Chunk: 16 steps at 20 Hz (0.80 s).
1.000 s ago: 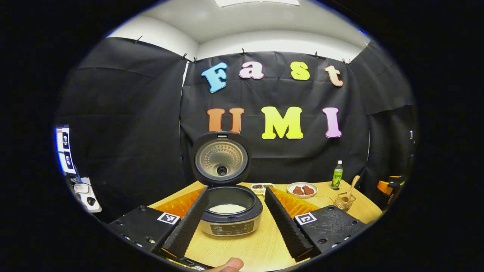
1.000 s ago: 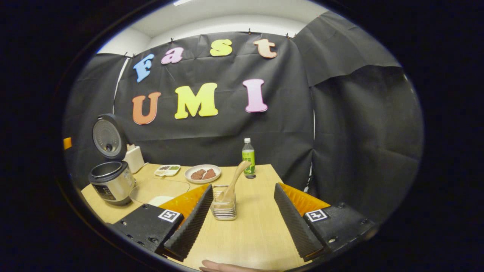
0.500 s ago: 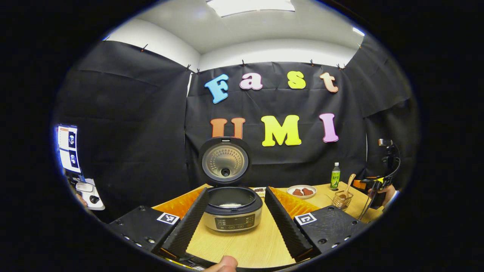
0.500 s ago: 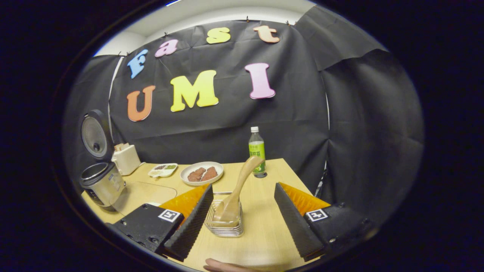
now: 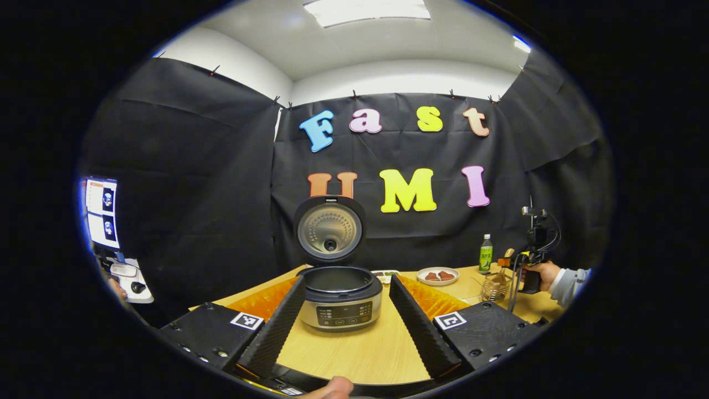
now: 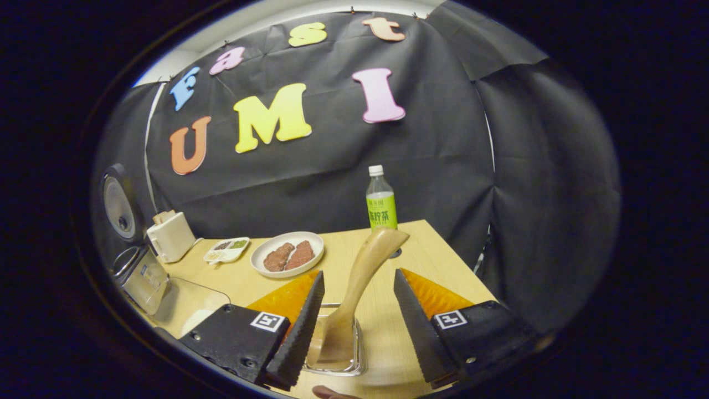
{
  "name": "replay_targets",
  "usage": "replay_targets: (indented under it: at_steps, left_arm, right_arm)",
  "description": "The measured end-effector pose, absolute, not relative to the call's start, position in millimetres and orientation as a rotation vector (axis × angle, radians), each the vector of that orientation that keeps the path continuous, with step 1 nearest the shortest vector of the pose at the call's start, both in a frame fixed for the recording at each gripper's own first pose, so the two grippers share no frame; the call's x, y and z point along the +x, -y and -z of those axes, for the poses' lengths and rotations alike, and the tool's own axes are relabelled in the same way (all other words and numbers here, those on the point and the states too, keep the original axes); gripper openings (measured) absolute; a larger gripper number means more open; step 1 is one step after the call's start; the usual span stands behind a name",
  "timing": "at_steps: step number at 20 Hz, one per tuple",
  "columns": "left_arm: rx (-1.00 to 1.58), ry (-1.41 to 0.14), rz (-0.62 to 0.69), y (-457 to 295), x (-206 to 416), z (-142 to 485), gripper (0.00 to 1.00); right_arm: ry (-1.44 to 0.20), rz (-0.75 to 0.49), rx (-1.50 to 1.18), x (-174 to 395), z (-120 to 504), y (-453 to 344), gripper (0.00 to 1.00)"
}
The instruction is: Close the left gripper, press the button to open the rice cooker; take a wooden spoon from the chopstick holder with the right hand, scoop a spoonful of rice and pour it into the rice cooker, then put the wooden spoon back into the chopstick holder.
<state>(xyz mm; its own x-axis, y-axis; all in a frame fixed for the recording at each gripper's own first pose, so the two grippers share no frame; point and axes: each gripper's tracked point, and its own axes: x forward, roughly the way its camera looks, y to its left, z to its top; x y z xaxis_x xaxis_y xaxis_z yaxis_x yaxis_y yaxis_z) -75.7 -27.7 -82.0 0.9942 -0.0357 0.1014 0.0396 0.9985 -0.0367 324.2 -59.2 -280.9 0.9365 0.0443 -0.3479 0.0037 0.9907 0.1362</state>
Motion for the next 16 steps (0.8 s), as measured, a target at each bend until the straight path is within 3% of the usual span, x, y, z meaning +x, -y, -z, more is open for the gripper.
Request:
replay_targets:
  at_steps: [3,4,5,6,7,9,10,11,12,16]
  left_arm:
    - [-0.071,0.117,0.071,27,-84,77,1.0]
    - [-0.069,0.111,0.084,28,-87,76,0.96]
    - [-0.068,0.122,0.084,24,-90,73,0.96]
    - [-0.066,0.147,0.081,17,-94,66,0.96]
    - [-0.066,0.166,0.076,12,-97,60,0.96]
    - [-0.076,0.178,0.071,3,-97,58,0.96]
    - [-0.084,0.174,0.073,1,-97,58,0.87]
    - [-0.093,0.167,0.077,0,-96,61,0.87]
    - [-0.099,0.154,0.085,-1,-97,64,0.96]
    - [-0.113,0.131,0.096,-2,-99,67,0.94]
  right_arm:
    - [-0.333,-0.053,0.239,335,269,57,0.82]
    - [-0.343,-0.098,0.31,336,265,47,0.74]
    - [-0.356,-0.099,0.351,342,265,50,0.58]
    - [-0.377,-0.051,0.362,342,265,58,0.49]
    - [-0.383,-0.062,0.364,344,267,56,0.27]
    - [-0.382,-0.091,0.346,334,259,44,0.26]
    - [-0.376,-0.085,0.324,332,254,44,0.25]
    - [-0.373,-0.09,0.304,326,250,41,0.24]
    - [-0.363,-0.09,0.281,322,244,38,0.24]
    - [-0.294,-0.078,0.21,305,207,33,0.24]
